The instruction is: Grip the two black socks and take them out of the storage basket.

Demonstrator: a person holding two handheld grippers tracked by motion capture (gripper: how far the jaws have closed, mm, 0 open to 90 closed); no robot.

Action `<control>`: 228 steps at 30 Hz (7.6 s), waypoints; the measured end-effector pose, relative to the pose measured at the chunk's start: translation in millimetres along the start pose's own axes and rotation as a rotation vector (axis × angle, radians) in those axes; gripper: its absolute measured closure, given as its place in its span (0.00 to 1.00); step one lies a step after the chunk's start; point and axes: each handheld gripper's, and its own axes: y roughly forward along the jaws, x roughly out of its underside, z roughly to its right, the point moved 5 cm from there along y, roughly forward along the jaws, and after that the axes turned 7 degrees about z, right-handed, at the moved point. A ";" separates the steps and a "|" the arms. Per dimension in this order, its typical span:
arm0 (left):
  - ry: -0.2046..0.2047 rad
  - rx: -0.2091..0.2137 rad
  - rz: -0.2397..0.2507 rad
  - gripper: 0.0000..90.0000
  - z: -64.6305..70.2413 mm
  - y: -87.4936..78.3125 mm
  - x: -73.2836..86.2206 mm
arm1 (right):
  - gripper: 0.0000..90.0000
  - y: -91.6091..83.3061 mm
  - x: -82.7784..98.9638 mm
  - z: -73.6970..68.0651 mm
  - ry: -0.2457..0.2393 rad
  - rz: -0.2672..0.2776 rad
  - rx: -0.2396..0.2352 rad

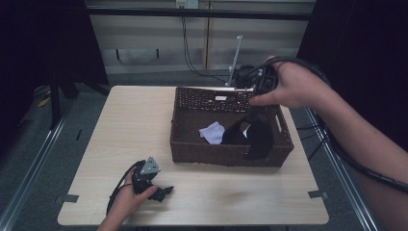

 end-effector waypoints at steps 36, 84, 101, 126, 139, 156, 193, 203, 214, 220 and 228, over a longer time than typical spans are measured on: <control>-0.006 0.001 0.003 0.00 0.3 0.2 -0.1 | 0.97 173.5 -8.4 -29.3 -0.105 -0.057 -0.179; -0.002 -0.002 0.002 0.00 0.0 0.1 -0.2 | 0.45 146.3 6.1 76.3 0.180 0.113 -0.004; -0.007 0.001 0.003 0.00 0.4 0.3 -0.2 | 0.48 197.7 10.3 109.5 0.247 0.065 -0.011; -0.002 -0.002 0.002 0.00 0.0 0.1 -0.2 | 0.67 271.4 22.2 112.4 0.200 -0.042 -0.012; -0.003 -0.001 0.003 0.00 0.1 0.1 -0.2 | 0.91 268.5 18.5 109.7 0.189 -0.087 -0.034; -0.007 0.001 0.003 0.00 0.4 0.2 -0.2 | 0.92 208.4 28.7 110.7 0.196 -0.056 -0.083; -0.006 0.001 0.002 0.00 0.3 0.2 -0.2 | 0.91 106.0 18.6 106.0 0.156 0.003 -0.068; 0.000 0.001 -0.003 0.00 0.0 -0.3 0.0 | 0.91 83.7 14.7 95.7 0.131 0.027 -0.062; -0.002 0.002 -0.003 0.00 0.2 -0.2 0.0 | 0.91 69.5 9.3 79.3 0.090 0.035 -0.059; -0.006 0.001 0.002 0.00 0.3 0.1 -0.1 | 0.91 65.5 7.0 67.3 0.061 0.059 -0.065; -0.001 -0.003 0.001 0.00 -0.1 -0.1 -0.2 | 0.91 62.6 3.8 45.3 0.009 0.058 -0.069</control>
